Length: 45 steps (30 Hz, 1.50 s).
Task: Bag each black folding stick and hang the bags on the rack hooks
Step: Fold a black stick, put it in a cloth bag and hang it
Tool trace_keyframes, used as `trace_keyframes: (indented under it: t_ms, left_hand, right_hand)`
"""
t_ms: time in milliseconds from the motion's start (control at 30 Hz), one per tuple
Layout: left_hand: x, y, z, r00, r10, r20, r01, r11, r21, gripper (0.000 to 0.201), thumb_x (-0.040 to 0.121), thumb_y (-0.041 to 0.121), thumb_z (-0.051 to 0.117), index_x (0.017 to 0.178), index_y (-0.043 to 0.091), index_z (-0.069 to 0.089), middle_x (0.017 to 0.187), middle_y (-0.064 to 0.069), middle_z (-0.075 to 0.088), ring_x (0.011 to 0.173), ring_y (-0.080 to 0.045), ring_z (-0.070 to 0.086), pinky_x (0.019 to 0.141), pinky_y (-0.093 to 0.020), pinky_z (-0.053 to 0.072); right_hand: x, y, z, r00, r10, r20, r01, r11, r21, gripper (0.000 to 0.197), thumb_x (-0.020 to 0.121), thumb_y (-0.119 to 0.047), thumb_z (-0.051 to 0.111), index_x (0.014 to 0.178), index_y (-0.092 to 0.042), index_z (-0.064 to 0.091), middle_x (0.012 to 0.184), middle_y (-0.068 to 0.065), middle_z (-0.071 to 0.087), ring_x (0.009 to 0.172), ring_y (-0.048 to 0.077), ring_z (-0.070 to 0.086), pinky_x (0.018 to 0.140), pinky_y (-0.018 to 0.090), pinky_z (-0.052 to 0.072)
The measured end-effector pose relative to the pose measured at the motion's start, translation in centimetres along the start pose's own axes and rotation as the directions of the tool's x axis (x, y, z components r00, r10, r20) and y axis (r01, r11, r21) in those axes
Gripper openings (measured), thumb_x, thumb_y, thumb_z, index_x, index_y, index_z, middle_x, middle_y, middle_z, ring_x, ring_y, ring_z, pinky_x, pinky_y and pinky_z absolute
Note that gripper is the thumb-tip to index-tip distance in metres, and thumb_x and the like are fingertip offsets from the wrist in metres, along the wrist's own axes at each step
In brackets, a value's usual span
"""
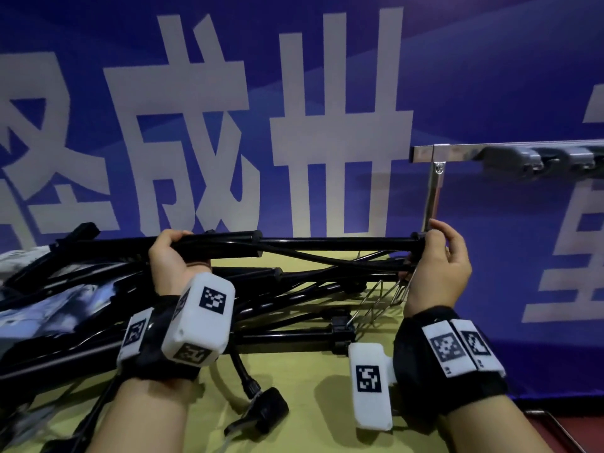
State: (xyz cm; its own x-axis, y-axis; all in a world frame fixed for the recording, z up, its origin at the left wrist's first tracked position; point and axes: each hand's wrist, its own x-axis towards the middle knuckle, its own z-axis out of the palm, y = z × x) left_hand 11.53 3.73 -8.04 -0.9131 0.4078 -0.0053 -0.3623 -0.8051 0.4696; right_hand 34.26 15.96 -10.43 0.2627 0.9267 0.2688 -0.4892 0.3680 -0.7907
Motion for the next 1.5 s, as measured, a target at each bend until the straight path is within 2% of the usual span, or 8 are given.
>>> trace_keyframes:
  t_ms: [233, 367, 500, 633, 733, 1133, 1267, 1500]
  left_hand:
    - [-1.0, 0.2, 0.1, 0.999, 0.027, 0.024, -0.031, 0.980, 0.198, 0.022, 0.089, 0.008, 0.039, 0.068, 0.011, 0.044, 0.045, 0.002, 0.056, 0.036, -0.006, 0.054, 0.043, -0.016, 0.047]
    - [-1.1, 0.1, 0.1, 1.000, 0.019, 0.009, -0.020, 0.978, 0.207, 0.021, 0.087, 0.009, 0.041, 0.067, 0.011, 0.045, 0.062, -0.003, 0.054, 0.051, -0.013, 0.057, 0.053, -0.022, 0.051]
    - [-1.0, 0.0, 0.0, 0.999, 0.025, -0.048, -0.016, 0.985, 0.171, 0.016, 0.081, 0.010, 0.050, 0.065, 0.011, 0.048, 0.081, -0.008, 0.053, 0.074, -0.021, 0.059, 0.085, -0.037, 0.054]
    - [-0.8, 0.1, 0.0, 1.000, 0.005, 0.001, -0.005, 0.983, 0.185, 0.019, 0.087, 0.010, 0.042, 0.069, 0.011, 0.043, 0.075, -0.003, 0.048, 0.062, -0.013, 0.053, 0.060, -0.021, 0.051]
    - [-0.5, 0.0, -0.2, 0.999, 0.021, -0.043, -0.013, 0.983, 0.185, 0.015, 0.081, 0.010, 0.049, 0.067, 0.011, 0.046, 0.077, -0.004, 0.050, 0.066, -0.016, 0.056, 0.059, -0.025, 0.053]
    - [-2.7, -0.8, 1.6, 0.999, 0.042, 0.028, -0.041, 0.999, -0.030, 0.024, 0.086, 0.019, 0.047, 0.062, 0.015, 0.045, 0.057, 0.003, 0.052, 0.055, -0.011, 0.052, 0.062, -0.023, 0.046]
    - [-2.8, -0.7, 1.6, 0.999, 0.020, 0.040, -0.014, 0.988, -0.152, 0.020, 0.085, 0.035, 0.053, 0.076, 0.017, 0.051, 0.069, 0.002, 0.056, 0.066, -0.014, 0.058, 0.080, -0.028, 0.050]
    - [-2.8, 0.3, 1.9, 0.982, 0.074, 0.174, -0.058, 0.994, -0.093, 0.029, 0.089, 0.048, 0.046, 0.089, 0.019, 0.050, 0.081, 0.000, 0.052, 0.075, -0.016, 0.054, 0.076, -0.030, 0.048]
  right_hand:
    - [-0.1, 0.6, -0.3, 0.999, 0.046, -0.013, -0.047, 0.992, -0.118, 0.017, 0.091, -0.018, 0.049, 0.094, -0.024, 0.065, 0.076, -0.008, 0.059, 0.047, 0.003, 0.052, 0.042, 0.024, 0.047]
    - [-0.2, 0.7, -0.1, 0.999, 0.046, -0.007, -0.047, 0.988, -0.147, 0.016, 0.089, -0.018, 0.050, 0.091, -0.023, 0.065, 0.075, -0.007, 0.058, 0.057, 0.010, 0.051, 0.062, 0.041, 0.053]
    - [-0.2, 0.8, -0.1, 0.999, 0.044, -0.001, -0.044, 0.987, -0.157, 0.014, 0.088, -0.019, 0.051, 0.085, -0.025, 0.064, 0.071, -0.009, 0.055, 0.060, 0.011, 0.049, 0.069, 0.049, 0.053]
    - [0.0, 1.1, -0.1, 0.999, 0.050, 0.006, -0.049, 0.984, -0.173, 0.017, 0.087, -0.023, 0.052, 0.074, -0.029, 0.062, 0.071, -0.009, 0.057, 0.066, 0.014, 0.052, 0.074, 0.051, 0.053]
    - [0.1, 1.2, -0.2, 0.998, 0.060, 0.012, -0.056, 0.981, -0.184, 0.019, 0.085, -0.027, 0.051, 0.070, -0.030, 0.063, 0.072, -0.008, 0.059, 0.072, 0.018, 0.055, 0.077, 0.054, 0.054]
    - [-0.4, 1.4, 0.2, 0.993, 0.106, 0.050, -0.095, 0.977, -0.189, 0.019, 0.086, -0.025, 0.049, 0.071, -0.027, 0.062, 0.074, -0.006, 0.056, 0.073, 0.018, 0.051, 0.076, 0.050, 0.052]
    - [-0.8, 1.4, 0.4, 0.991, 0.109, 0.082, -0.093, 0.979, -0.182, 0.019, 0.089, -0.024, 0.048, 0.074, -0.029, 0.060, 0.074, -0.008, 0.055, 0.073, 0.016, 0.051, 0.079, 0.049, 0.052]
    - [-0.4, 1.3, 0.6, 0.988, 0.139, 0.066, -0.131, 0.984, -0.118, 0.014, 0.086, -0.024, 0.052, 0.076, -0.028, 0.061, 0.076, -0.005, 0.056, 0.075, 0.020, 0.052, 0.072, 0.043, 0.049]
